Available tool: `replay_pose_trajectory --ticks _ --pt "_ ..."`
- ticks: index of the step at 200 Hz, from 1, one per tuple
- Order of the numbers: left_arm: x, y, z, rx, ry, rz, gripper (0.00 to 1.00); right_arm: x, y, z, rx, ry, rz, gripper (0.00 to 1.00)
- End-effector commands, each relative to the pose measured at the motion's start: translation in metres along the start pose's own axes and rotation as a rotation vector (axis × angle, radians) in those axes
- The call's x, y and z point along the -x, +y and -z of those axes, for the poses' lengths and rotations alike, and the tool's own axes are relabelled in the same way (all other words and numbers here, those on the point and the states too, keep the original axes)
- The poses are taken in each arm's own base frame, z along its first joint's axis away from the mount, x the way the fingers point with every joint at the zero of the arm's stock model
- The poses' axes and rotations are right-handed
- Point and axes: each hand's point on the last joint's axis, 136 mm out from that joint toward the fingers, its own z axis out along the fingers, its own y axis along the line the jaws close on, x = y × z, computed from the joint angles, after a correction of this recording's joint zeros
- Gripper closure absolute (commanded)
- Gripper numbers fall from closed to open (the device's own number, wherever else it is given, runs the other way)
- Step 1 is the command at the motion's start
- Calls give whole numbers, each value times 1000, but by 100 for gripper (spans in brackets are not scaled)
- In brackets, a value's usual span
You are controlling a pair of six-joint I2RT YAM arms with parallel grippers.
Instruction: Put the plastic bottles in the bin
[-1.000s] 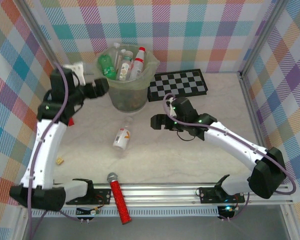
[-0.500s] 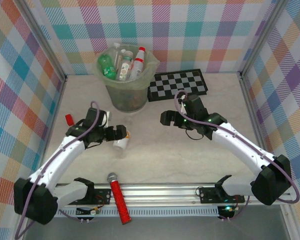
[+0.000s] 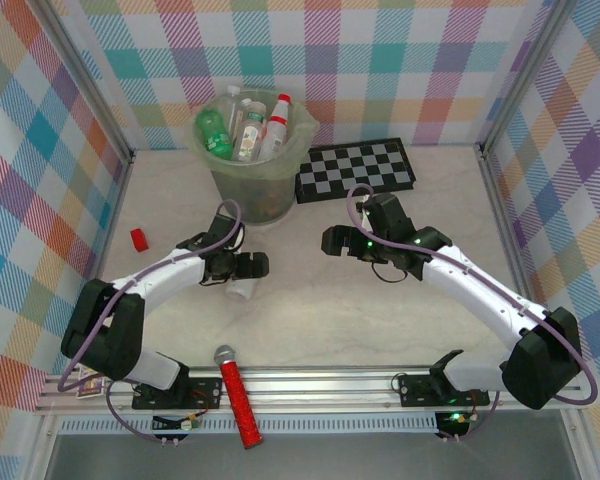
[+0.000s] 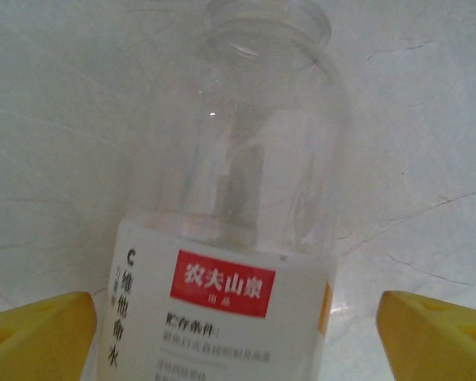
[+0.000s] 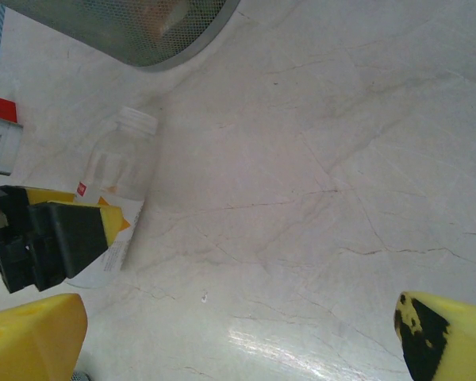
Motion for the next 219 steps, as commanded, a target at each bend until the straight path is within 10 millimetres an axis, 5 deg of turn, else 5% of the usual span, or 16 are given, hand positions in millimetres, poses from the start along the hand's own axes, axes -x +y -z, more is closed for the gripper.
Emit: replay_pose_trajectory --ticks 1,56,90,123,159,204,219 --pt "-1 3 -5 30 -16 -15 17 -7 -8 -5 -21 25 -19 1" --pt "-4 8 2 62 -9 -11 36 -8 -9 -8 -23 32 -21 1" --pt "3 3 28 60 -24 -17 41 -5 -8 -8 -23 29 -12 1" --pt "20 -5 86 53 -90 -59 43 -2 -6 -8 -26 26 -3 1" --pt "55 -23 175 19 -252 -129 44 1 -6 -10 -26 25 -3 1" --pt "137 -59 271 -83 -492 -198 47 -2 -6 -8 -19 32 -5 1" --pt "173 -56 286 -114 -551 -157 48 -4 -9 -5 -28 25 -6 1"
